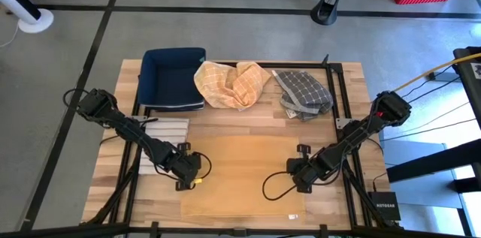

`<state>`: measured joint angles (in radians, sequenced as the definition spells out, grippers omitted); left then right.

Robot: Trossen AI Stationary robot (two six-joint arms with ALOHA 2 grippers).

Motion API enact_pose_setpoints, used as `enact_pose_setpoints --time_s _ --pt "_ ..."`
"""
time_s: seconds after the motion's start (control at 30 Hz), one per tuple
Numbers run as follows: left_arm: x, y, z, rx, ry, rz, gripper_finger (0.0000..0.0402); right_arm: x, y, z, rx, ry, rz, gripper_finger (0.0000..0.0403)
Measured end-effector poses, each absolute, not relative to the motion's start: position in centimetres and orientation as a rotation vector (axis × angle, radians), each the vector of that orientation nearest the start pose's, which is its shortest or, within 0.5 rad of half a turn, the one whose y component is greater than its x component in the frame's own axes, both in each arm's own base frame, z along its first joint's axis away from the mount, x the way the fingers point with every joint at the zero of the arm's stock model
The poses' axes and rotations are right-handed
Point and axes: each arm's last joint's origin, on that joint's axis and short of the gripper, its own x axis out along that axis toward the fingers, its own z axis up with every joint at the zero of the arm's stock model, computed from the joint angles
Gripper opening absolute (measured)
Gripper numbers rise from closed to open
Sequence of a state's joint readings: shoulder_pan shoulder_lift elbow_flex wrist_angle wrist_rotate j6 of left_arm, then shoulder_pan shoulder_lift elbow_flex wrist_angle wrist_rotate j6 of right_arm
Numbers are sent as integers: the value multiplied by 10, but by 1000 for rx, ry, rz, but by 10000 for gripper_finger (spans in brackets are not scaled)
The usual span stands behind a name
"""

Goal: Fold towel
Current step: Fold the orange towel

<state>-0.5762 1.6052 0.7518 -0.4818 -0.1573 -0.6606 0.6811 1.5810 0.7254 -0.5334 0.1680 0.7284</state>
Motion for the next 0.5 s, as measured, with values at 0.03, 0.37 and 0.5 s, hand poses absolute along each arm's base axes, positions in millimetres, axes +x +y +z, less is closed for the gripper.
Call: enact_pose_setpoints --time_s 0.03,0.37,0.5 --pt "219 -137 129 -83 1286 71 5 194 151 127 38 1324 -54 13" --pt "222 -139 137 -80 1268 67 3 196 152 131 7 1294 -91 5" --pt "227 -145 160 -60 1189 65 2 197 161 144 -55 1303 -96 4"
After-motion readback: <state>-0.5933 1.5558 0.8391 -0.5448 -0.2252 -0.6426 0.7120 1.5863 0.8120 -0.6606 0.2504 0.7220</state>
